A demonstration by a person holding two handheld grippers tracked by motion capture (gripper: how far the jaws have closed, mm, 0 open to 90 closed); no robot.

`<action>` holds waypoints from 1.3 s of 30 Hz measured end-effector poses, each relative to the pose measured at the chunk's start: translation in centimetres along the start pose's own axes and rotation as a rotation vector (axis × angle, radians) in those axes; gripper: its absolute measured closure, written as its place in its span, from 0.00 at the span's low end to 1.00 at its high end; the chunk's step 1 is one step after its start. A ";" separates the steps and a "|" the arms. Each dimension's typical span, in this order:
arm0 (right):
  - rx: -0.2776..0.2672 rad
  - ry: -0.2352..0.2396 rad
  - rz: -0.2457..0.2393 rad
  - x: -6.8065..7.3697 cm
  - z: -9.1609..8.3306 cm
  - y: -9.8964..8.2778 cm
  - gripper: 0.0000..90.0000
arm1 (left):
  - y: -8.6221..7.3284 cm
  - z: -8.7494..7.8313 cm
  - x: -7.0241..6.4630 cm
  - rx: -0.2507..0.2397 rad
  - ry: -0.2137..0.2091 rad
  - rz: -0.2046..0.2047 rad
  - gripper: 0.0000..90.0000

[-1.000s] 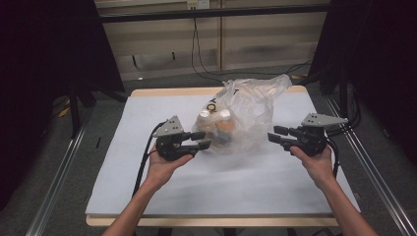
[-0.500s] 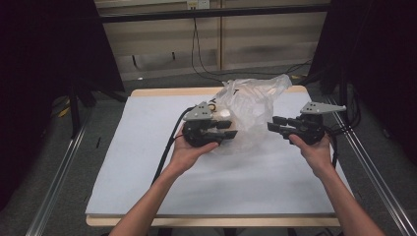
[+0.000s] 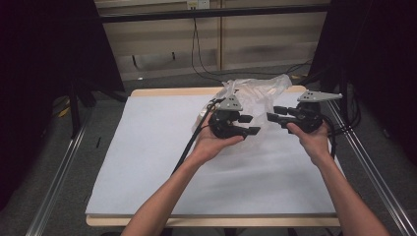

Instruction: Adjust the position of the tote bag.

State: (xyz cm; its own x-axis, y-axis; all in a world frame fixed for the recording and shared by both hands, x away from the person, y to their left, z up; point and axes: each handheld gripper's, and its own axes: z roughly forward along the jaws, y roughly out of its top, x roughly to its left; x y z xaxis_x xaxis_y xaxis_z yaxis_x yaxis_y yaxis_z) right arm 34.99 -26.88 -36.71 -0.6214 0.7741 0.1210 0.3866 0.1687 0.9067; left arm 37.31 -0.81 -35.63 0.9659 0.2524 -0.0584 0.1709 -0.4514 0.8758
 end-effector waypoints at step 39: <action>0.004 0.067 0.052 -0.5 2.8 0.3 1.00 | -3.3 -1.2 0.0 0.010 0.041 0.001 1.00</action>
State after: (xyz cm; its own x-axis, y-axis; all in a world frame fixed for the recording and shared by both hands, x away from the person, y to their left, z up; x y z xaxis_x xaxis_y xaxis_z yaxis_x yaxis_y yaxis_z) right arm 37.31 -25.49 -37.67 -0.6445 0.7395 0.1943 0.4219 0.1321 0.8970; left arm 36.53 1.71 -37.93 0.9573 0.2865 -0.0377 0.1721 -0.4605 0.8708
